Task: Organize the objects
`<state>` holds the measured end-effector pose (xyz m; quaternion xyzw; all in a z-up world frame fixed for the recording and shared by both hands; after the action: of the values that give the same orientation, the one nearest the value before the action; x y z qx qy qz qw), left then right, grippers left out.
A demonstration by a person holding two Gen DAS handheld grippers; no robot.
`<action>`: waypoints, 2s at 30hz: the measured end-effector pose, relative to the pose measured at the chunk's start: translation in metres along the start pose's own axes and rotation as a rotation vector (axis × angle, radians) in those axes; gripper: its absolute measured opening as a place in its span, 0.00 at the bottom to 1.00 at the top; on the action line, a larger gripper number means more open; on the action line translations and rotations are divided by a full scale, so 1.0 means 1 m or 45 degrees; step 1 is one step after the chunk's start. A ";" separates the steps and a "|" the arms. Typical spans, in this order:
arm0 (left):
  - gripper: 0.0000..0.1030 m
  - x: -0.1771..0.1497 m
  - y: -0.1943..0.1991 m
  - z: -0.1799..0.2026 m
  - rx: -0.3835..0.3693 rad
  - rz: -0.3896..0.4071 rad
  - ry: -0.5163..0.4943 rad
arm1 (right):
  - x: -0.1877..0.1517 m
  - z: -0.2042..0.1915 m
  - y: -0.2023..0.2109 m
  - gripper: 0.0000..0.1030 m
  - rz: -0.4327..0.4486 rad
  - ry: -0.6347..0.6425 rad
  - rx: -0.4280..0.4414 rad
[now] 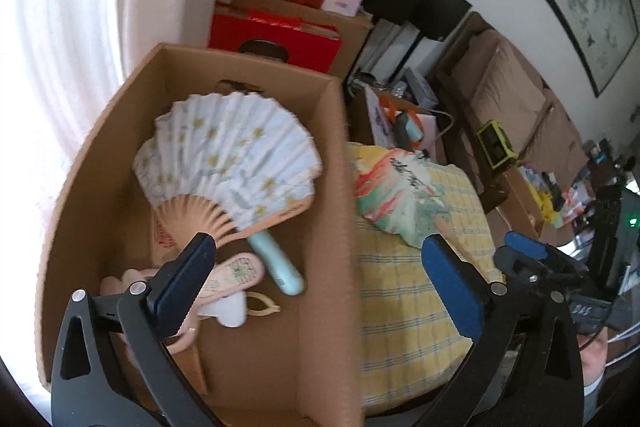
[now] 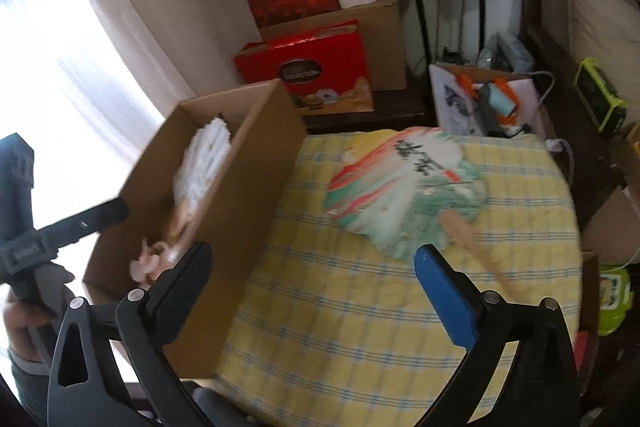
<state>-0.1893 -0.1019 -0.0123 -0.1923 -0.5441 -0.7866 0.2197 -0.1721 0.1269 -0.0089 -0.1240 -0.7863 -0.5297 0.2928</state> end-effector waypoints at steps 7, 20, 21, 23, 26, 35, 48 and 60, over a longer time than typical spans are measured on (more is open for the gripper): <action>1.00 -0.008 -0.003 0.045 0.024 0.029 -0.081 | -0.011 0.026 0.018 0.99 0.034 0.021 -0.075; 1.00 -0.042 -0.043 0.124 -0.060 -0.058 -0.169 | -0.040 0.108 0.020 0.98 -0.004 -0.015 -0.284; 1.00 -0.045 -0.048 0.129 -0.064 -0.066 -0.174 | -0.042 0.112 0.020 0.98 -0.009 -0.016 -0.294; 1.00 -0.049 -0.056 0.137 -0.067 -0.079 -0.180 | -0.047 0.123 0.019 0.98 -0.013 -0.020 -0.307; 1.00 -0.052 -0.067 0.144 -0.051 -0.083 -0.192 | -0.050 0.134 0.018 0.98 -0.019 -0.031 -0.321; 1.00 -0.067 -0.111 0.151 -0.065 -0.146 -0.133 | -0.058 0.156 -0.003 0.94 -0.050 -0.042 -0.322; 1.00 -0.084 -0.161 0.150 -0.100 -0.283 -0.057 | -0.076 0.177 -0.048 0.41 -0.169 -0.002 -0.322; 1.00 -0.099 -0.170 0.157 -0.183 -0.341 -0.007 | -0.078 0.168 -0.057 0.20 -0.182 0.041 -0.340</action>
<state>-0.1917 0.1118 -0.1450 -0.1355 -0.5078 -0.8452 0.0969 -0.1939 0.2649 -0.1435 -0.0969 -0.7108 -0.6512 0.2478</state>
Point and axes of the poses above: each gripper's, at about its wrist camera, not at the fingertips, and y roughly against the way its jaws point, z to its right, x to its top, the point moved 2 cm from there along -y, roughly the way its jaws point, and after that the axes turned 2 degrees about x, right-handed, at the moved point
